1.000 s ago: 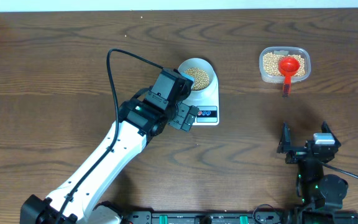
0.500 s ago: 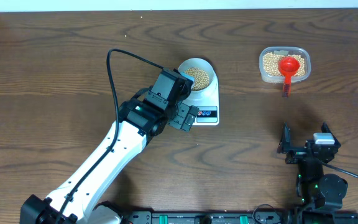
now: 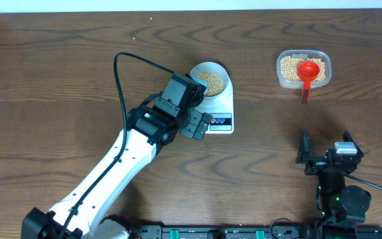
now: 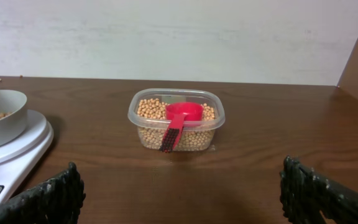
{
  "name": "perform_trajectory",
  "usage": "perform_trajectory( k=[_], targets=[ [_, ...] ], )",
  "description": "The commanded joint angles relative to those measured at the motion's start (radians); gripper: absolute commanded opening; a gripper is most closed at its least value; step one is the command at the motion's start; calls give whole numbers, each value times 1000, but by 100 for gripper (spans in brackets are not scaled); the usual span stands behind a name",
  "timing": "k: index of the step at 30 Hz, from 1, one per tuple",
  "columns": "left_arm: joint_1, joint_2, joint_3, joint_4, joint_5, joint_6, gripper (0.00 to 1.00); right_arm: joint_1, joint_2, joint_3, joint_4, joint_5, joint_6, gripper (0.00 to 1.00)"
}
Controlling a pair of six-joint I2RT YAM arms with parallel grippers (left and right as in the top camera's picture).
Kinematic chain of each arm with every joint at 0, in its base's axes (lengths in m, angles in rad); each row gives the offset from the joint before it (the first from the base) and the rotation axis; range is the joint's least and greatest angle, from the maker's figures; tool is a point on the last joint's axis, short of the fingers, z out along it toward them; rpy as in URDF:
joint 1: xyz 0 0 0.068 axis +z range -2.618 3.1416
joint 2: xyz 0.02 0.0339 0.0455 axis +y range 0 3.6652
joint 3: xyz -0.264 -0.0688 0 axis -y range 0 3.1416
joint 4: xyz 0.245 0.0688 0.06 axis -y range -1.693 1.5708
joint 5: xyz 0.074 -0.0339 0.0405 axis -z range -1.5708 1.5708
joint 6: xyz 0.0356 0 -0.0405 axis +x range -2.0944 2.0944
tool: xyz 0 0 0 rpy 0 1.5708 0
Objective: Scoop item into bowl and weigh 50g on scale
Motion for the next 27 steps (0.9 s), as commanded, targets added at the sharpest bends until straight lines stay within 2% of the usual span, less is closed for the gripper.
perform_trajectory(
  k=[1, 6, 12, 16, 19, 27],
  targets=[
    [3, -1, 3, -2, -3, 0, 98, 15, -6, -1, -5, 11, -13, 99],
    [26, -17, 3, -2, -3, 26, 98, 15, -6, -1, -5, 11, -13, 99],
    [124, -104, -1, 31, -2, -40, 98, 15, -6, -1, -5, 11, -13, 99],
    [206, -196, -25, 55, 3, -44, 98, 15, -6, -1, -5, 11, -13, 99],
    [287, -281, -58, 89, 59, -43, 98, 15, -6, -1, -5, 11, -13, 99],
    [457, -513, -231, 204, 103, -43, 98, 15, -6, -1, -5, 11, -13, 99]
  ],
)
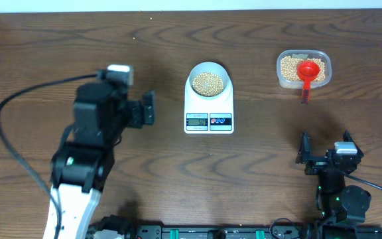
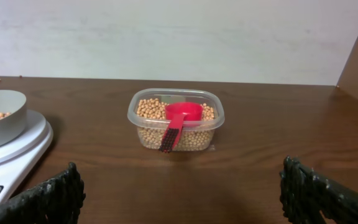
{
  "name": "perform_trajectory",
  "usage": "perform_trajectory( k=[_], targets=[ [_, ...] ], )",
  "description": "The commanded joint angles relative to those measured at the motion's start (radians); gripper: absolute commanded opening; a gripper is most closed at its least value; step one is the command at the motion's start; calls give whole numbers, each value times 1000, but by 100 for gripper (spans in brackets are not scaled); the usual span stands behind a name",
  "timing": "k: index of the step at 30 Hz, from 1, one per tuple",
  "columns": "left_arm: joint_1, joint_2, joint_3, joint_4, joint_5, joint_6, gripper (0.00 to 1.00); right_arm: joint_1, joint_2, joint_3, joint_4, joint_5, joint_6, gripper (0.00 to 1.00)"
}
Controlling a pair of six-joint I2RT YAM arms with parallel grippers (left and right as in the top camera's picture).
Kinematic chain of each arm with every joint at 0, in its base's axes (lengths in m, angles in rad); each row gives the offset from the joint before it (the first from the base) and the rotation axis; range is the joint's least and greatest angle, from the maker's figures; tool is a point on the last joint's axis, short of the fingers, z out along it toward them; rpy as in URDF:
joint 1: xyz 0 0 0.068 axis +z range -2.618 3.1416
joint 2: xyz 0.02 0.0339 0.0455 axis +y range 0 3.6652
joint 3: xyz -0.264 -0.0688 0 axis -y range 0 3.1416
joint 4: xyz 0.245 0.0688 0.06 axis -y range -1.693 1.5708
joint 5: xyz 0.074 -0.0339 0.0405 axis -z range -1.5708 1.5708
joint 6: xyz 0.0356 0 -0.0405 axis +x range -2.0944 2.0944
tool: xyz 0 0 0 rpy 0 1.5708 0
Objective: Scoop item into bowl and weigh 50g on scale
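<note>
A white scale (image 1: 209,113) stands mid-table with a pale bowl (image 1: 209,81) of beige beans on it; the bowl's edge (image 2: 2,118) and the scale (image 2: 11,155) also show at the left of the right wrist view. A clear tub (image 1: 303,68) of the same beans holds a red scoop (image 1: 307,72), its handle hanging over the near rim; the tub (image 2: 176,124) and scoop (image 2: 180,118) sit straight ahead of my right gripper (image 2: 182,196). That gripper (image 1: 325,149) is open and empty, low near the front edge. My left gripper (image 1: 148,109) hovers left of the scale; its jaws are unclear.
A few stray beans lie on the table by the back wall. A wooden side panel rises at the far right. The left arm's black cable (image 1: 18,99) loops over the table's left side.
My left arm has drawn back from the scale's front left corner to a spot well left of it, leaving the display and the bowl in plain sight. The right gripper, tub and scoop have not moved.
</note>
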Motion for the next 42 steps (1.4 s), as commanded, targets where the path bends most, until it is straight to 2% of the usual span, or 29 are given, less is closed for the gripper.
perform_trajectory(
  k=[1, 9, 17, 21, 31, 42],
  targets=[
    [60, -105, -100, 62, 27, -13, 98, 15, -6, -1, -5, 10, -13, 99],
    [163, -385, -420, 309, 26, -12, 98, 15, -6, -1, -5, 10, -13, 99],
    [216, -633, -674, 410, -35, 24, 98, 15, -6, -1, -5, 10, -13, 99],
    [217, -734, -756, 419, -55, 79, 98, 15, -6, -1, -5, 10, -13, 99],
    [204, -940, -924, 416, -87, 109, 98, 15, -6, -1, -5, 10, -13, 99],
    [206, -977, -963, 406, -86, 104, 98, 15, -6, -1, -5, 10, -13, 99]
  ],
)
